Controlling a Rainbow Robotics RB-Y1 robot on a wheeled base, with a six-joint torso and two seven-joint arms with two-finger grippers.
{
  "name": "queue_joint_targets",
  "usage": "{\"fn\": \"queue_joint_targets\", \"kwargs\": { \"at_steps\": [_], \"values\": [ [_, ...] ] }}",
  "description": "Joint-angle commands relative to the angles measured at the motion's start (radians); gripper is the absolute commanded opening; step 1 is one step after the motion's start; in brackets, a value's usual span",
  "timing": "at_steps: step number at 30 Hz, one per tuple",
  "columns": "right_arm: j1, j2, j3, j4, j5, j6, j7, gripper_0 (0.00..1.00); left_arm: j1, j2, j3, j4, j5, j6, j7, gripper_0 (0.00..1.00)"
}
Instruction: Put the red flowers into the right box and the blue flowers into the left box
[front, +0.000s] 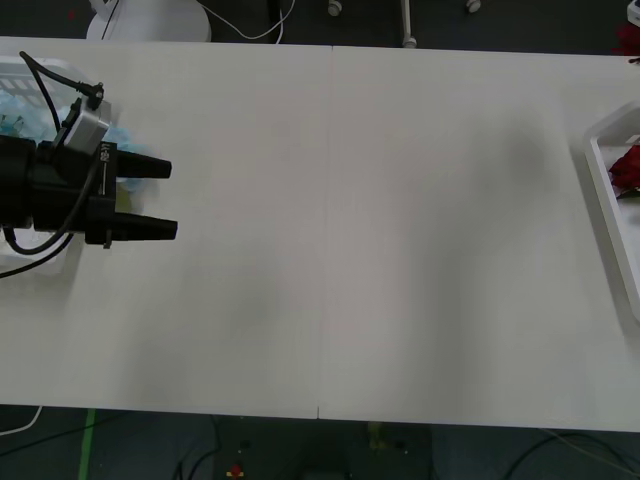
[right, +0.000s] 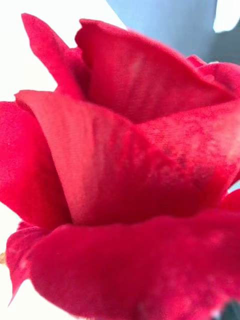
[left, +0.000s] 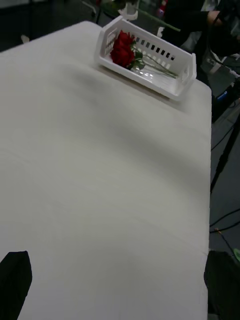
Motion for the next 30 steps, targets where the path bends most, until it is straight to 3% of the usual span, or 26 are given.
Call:
{"fn": "queue_joint_targets", "kwargs": {
  "at_steps": [1, 8, 17, 24, 28, 30],
  "values": [
    [-0.033, -0.026, -0.008, 0.138, 0.063, -0.113, 0.002, 0.00, 0.022, 0.000, -0.078, -0.065, 0.019, -0.093, -0.043, 1.00],
    [0.002, 0.008, -0.009, 0.299, 0.135, -0.302, -0.020, 0.00, 0.022, -0.003, -0.108, -0.078, 0.012, -0.131, -0.043, 1.00],
    [0.120, 0.022, -0.011, 0.302, 0.192, -0.426, -0.061, 0.00, 0.022, -0.028, -0.108, -0.078, 0.000, -0.159, -0.043, 1.00],
    [0.146, 0.031, -0.011, 0.302, 0.192, -0.437, -0.080, 0.01, 0.022, -0.026, -0.108, -0.078, 0.000, -0.165, -0.040, 1.00],
    [0.149, 0.034, -0.034, 0.302, 0.189, -0.437, -0.086, 0.50, 0.022, -0.026, -0.108, -0.078, -0.017, -0.171, -0.036, 1.00],
    [0.149, 0.031, -0.051, 0.302, 0.176, -0.436, -0.081, 0.62, 0.023, -0.026, -0.108, -0.078, -0.028, -0.171, -0.033, 1.00]
  ]
}}
